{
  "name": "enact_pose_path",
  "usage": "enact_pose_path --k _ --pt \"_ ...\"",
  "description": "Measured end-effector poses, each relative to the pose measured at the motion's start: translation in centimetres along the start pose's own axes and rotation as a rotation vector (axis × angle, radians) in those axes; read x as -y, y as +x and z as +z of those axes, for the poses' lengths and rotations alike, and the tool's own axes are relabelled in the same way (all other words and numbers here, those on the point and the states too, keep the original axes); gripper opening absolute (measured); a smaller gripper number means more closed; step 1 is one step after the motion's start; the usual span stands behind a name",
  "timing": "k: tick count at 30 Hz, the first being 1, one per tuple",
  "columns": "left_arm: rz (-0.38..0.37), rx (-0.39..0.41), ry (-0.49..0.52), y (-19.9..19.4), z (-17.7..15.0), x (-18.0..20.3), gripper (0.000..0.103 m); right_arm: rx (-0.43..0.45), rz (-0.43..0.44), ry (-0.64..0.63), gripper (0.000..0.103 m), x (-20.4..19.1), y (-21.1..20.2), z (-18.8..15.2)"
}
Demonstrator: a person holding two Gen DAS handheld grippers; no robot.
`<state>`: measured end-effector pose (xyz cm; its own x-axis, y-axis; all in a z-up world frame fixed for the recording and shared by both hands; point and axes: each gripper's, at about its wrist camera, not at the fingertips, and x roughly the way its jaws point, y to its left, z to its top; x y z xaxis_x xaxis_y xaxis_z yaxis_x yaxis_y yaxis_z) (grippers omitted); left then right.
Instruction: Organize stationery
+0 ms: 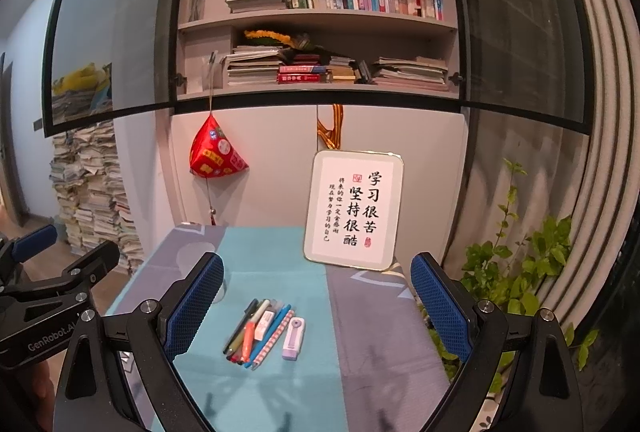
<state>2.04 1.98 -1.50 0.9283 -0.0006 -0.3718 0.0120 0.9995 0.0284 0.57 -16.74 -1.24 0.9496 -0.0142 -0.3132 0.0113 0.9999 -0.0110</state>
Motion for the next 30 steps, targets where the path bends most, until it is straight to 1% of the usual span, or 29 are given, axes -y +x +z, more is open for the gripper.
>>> enact_pose_path --k 14,19,30 --pt "0.009 -0.021 -0.001 1.1 -0.4 -0.3 0.093 -0.03 0.003 -0.003 0.095 -0.5 1.1 -0.5" --pt "0.018 -0.011 0.003 1.4 -0.5 -0.2 0.093 -0.033 0.006 -0.003 0.095 -0.5 1.2 -0.6" --pt "0.034 -0.031 0.01 3.1 -0.9 -0.1 0.093 -0.071 0.007 -0.003 0.095 -0.4 3.0 -0.8"
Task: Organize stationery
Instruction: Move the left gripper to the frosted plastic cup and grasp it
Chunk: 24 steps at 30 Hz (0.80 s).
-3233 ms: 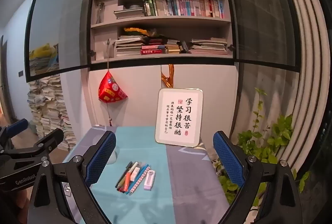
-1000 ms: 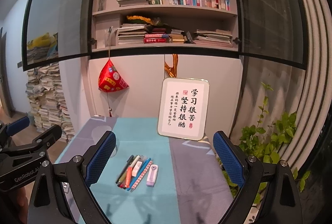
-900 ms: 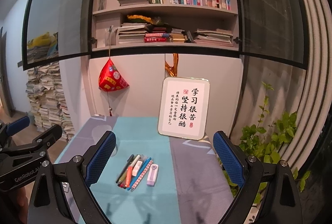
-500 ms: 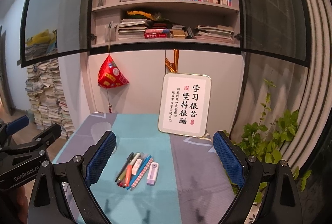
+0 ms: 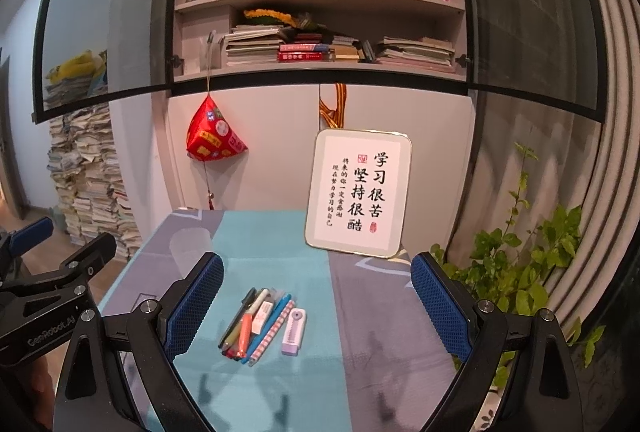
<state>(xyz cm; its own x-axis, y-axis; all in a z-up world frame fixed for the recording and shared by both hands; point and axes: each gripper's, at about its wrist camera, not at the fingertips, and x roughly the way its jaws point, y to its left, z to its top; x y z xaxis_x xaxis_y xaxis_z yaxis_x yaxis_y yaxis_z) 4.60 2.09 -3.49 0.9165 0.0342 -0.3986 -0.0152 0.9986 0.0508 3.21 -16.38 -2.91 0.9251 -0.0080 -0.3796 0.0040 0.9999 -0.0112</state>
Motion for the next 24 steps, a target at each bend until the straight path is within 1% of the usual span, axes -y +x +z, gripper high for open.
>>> enact_pose_path --k 2,6,11,15,19,24 --pt "0.008 -0.011 -0.007 0.7 -0.1 -0.1 0.093 -0.009 0.0 -0.001 0.095 0.1 0.4 -0.1" --pt "0.048 -0.041 -0.018 3.3 -1.3 -0.9 0.102 -0.031 -0.001 -0.002 0.095 0.2 1.3 -0.4" --pt "0.075 -0.144 -0.015 7.9 -3.3 -1.9 0.102 -0.084 -0.002 0.006 0.095 0.6 3.7 -1.2" --pt "0.076 -0.216 -0.055 11.7 -4.3 -2.8 0.102 -0.142 0.009 0.014 0.095 0.9 6.3 -2.0" --pt "0.065 -0.242 -0.076 14.4 -4.2 -2.6 0.102 -0.21 0.016 0.025 0.095 1.3 9.5 -3.1" --pt "0.062 -0.279 -0.071 18.2 -4.0 -1.0 0.102 -0.269 0.017 0.058 0.095 2.4 13.0 -3.8"
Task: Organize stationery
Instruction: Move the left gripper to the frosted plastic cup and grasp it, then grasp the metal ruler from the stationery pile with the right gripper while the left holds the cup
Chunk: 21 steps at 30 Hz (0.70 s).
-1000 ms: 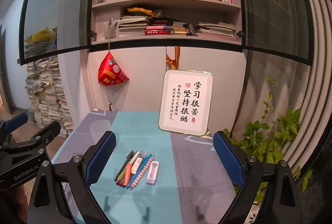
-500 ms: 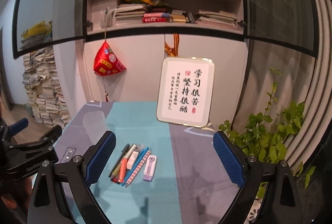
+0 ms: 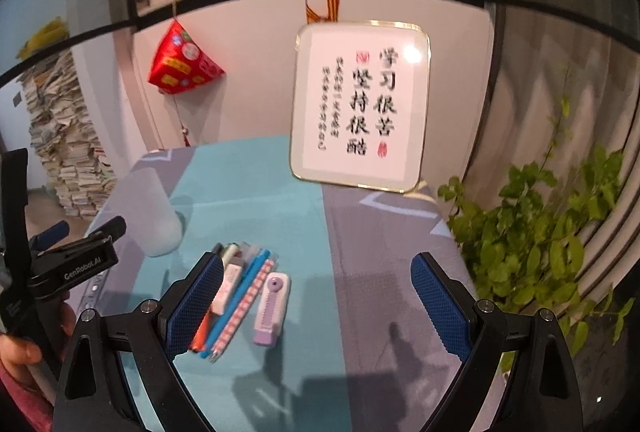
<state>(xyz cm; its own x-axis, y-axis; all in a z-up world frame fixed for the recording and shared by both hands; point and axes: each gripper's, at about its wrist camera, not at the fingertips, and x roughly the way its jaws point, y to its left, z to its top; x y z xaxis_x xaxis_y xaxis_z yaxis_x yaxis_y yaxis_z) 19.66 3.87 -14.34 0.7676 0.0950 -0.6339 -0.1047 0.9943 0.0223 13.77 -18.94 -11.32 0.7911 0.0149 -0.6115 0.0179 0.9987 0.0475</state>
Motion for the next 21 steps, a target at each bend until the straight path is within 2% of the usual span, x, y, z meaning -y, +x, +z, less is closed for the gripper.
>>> enact_pose_path --k 3,9,10,12,15,17,21 --pt "0.008 -0.027 -0.003 2.0 0.7 1.0 0.102 -0.018 0.002 0.02 0.095 0.8 1.7 0.2" --pt "0.065 -0.021 0.03 4.3 1.7 2.8 0.099 -0.064 0.043 0.046 0.095 1.7 4.5 0.4" --pt "0.068 -0.027 0.035 4.6 1.7 2.9 0.096 -0.073 0.047 0.046 0.095 1.8 4.9 0.4" --pt "0.05 -0.053 0.037 5.1 1.5 2.8 0.071 -0.093 0.056 0.044 0.095 1.8 5.8 0.3" --pt "0.027 -0.064 0.024 5.3 1.3 2.2 0.07 -0.126 0.083 0.042 0.083 1.7 6.5 0.0" --pt "-0.001 -0.066 0.029 4.8 1.0 1.7 0.07 -0.155 0.111 0.034 0.067 1.6 6.8 -0.2" --pt "-0.081 -0.078 0.054 3.2 -0.3 0.7 0.07 -0.196 0.147 0.018 0.058 1.1 6.9 -0.8"
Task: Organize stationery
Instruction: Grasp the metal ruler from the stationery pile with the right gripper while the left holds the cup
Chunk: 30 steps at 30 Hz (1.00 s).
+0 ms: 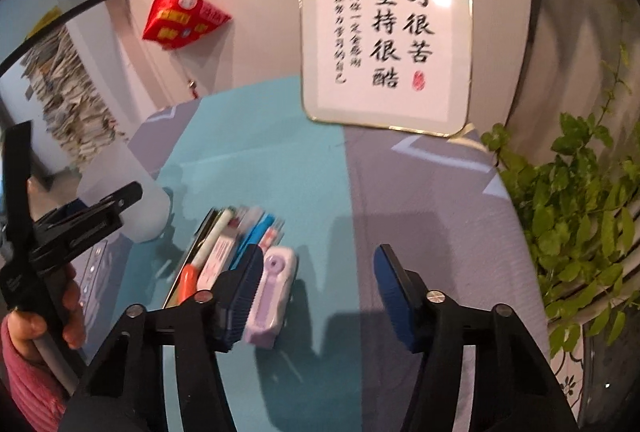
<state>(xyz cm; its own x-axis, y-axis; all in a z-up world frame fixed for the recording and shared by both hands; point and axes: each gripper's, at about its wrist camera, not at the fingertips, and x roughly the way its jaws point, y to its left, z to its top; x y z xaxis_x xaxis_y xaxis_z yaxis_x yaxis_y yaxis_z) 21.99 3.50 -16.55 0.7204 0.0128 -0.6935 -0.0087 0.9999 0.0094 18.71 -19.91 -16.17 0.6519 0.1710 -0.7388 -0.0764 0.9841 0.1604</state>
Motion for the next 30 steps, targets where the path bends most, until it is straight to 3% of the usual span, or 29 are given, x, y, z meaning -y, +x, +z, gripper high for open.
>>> enact_pose_path --k 7,14,23,30 --pt "-0.055 0.018 0.06 -4.0 -3.8 -2.7 0.07 -0.057 0.087 -0.04 0.047 -2.4 -0.5 -0.9" --pt "-0.069 0.04 0.099 -5.0 -5.7 -3.4 0.07 -0.124 0.087 -0.114 0.041 -6.9 0.6 -1.5" --pt "-0.065 0.108 0.124 -5.0 -6.4 -3.1 0.07 -0.143 0.032 -0.171 0.041 -11.7 4.5 2.8" --pt "-0.039 0.127 0.141 -4.5 -6.4 -3.9 0.071 -0.226 -0.01 -0.084 0.041 -11.7 8.7 4.5"
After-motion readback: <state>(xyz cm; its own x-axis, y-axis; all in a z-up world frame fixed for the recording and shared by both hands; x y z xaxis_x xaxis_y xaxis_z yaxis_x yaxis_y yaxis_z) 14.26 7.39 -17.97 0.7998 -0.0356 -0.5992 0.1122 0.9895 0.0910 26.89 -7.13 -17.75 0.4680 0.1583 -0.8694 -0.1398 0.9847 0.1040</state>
